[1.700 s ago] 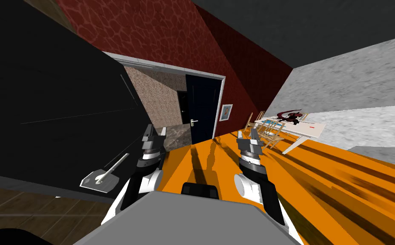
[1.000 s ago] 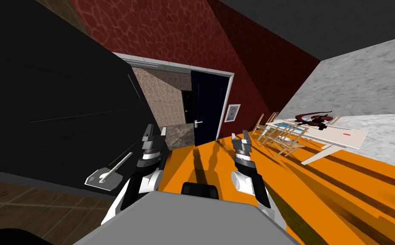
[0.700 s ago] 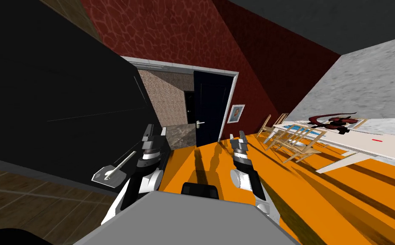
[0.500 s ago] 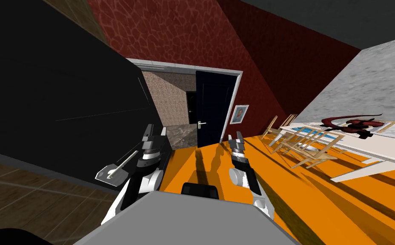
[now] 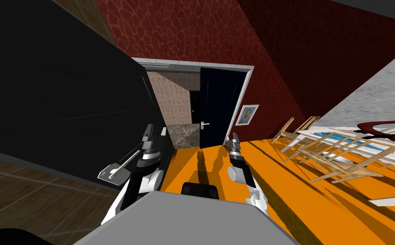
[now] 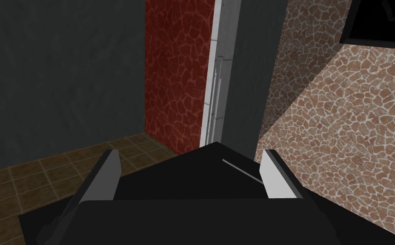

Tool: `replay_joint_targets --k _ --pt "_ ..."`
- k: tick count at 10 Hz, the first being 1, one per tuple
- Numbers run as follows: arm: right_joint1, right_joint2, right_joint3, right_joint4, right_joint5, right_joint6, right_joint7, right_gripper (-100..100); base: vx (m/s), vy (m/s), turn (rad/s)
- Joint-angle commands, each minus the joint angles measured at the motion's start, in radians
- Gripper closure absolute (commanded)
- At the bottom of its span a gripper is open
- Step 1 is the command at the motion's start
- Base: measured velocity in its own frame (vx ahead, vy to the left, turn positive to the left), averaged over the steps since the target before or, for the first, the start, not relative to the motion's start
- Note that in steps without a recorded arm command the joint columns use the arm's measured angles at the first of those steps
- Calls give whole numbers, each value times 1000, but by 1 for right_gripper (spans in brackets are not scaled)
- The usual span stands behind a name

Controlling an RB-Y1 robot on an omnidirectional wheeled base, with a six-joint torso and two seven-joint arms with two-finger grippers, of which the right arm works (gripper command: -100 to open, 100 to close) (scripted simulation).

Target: Pull the door open

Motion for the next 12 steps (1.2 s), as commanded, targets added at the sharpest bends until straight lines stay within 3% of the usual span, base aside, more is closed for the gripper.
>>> replay_joint_targets --k 1,2,3,5,6,7,10,12 --pt "-16 -3 1 34 -8 -1 8 -100 61 -7 84" --pt "-37 -15 1 69 -23 -1 15 -100 60 -4 127" --pt "-37 -15 1 76 -23 -1 15 -100 44 0 63" --pt "-79 -37 0 141 -55 0 30 -100 58 6 162" --pt "-79 -37 0 160 -55 0 30 -100 67 -7 86" --pt "-101 -48 0 197 -71 0 38 -100 69 -6 120" --pt "-123 -60 -1 246 -88 0 45 -100 53 -4 86" --pt "-166 -82 -1 316 -120 1 61 -100 63 -12 175"
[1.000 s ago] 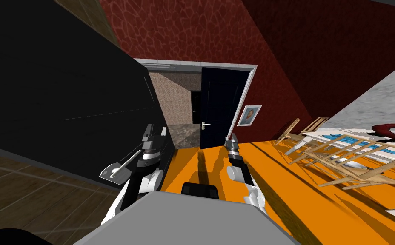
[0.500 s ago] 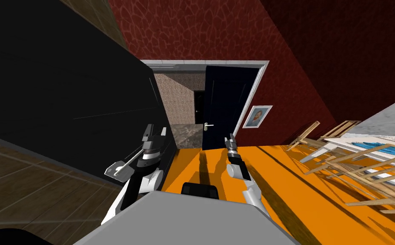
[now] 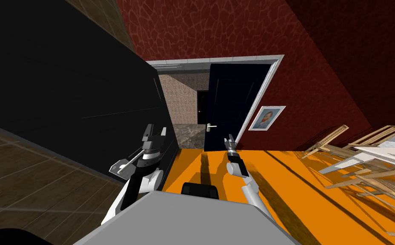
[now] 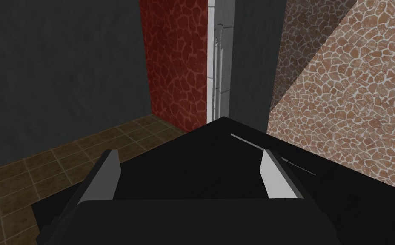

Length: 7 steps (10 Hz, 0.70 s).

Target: Pull the door open

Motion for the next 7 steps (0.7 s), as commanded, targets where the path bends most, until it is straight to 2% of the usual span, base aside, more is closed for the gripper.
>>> replay_joint_targets --k 1,3,5,7 --pt "-9 -5 2 35 -9 -1 6 -100 64 -13 80" --pt "-53 -28 1 104 -42 -1 22 -100 68 -6 150" --pt "-53 -28 1 122 -42 -1 22 -100 47 -11 28" --pt "-96 -49 0 196 -74 0 37 -100 50 -8 162"
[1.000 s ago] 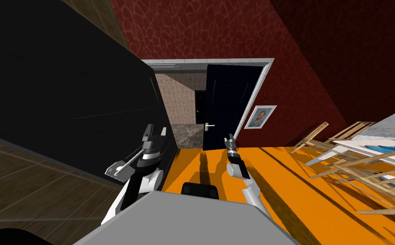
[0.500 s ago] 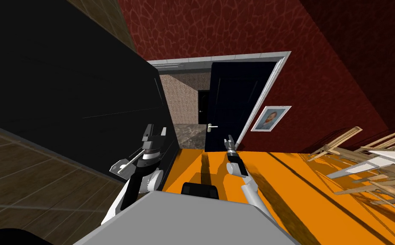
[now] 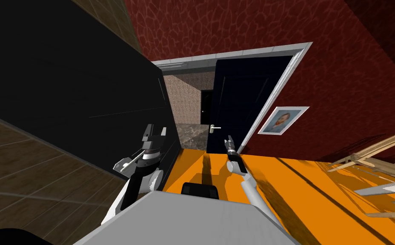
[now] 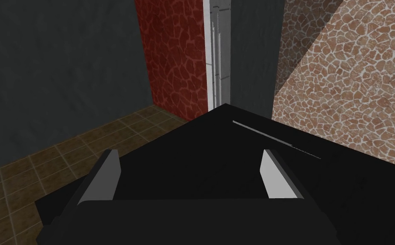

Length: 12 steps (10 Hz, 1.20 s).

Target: Pull the door open

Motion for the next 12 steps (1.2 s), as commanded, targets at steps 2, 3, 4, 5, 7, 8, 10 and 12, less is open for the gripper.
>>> replay_joint_targets --k 2,3,4,5,7,8,10,12 --pt "-35 -17 0 71 -25 0 13 -100 65 -14 104" --pt "-35 -17 0 76 -25 0 13 -100 49 -17 80" --pt "-55 -28 -1 113 -41 0 20 -100 50 -10 137" --pt "-75 -38 -1 142 -56 0 28 -100 75 -27 201" --pt "-95 -48 -1 192 -71 1 35 -100 55 -21 91" --pt "-115 -57 -2 226 -86 1 42 -100 80 -26 184" --pt "-133 -66 -2 272 -99 1 48 -100 58 -16 80" --pt "-169 -84 -3 332 -126 1 61 -100 75 -23 175"
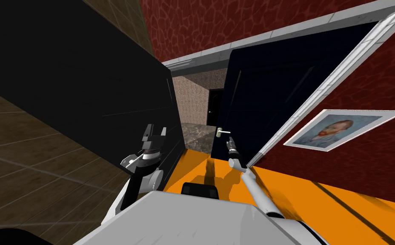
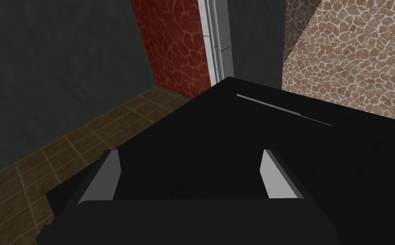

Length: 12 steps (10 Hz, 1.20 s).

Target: Pull the door open

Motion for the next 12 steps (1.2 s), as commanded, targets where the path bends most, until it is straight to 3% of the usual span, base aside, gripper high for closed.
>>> replay_joint_targets --k 1,6,12 --pt "-15 -4 1 38 -8 -3 5 -100 68 -34 55" --pt "-87 -39 0 181 -62 -3 30 -100 69 -36 130" --pt "-141 -65 -2 289 -103 -2 50 -100 52 -26 87"
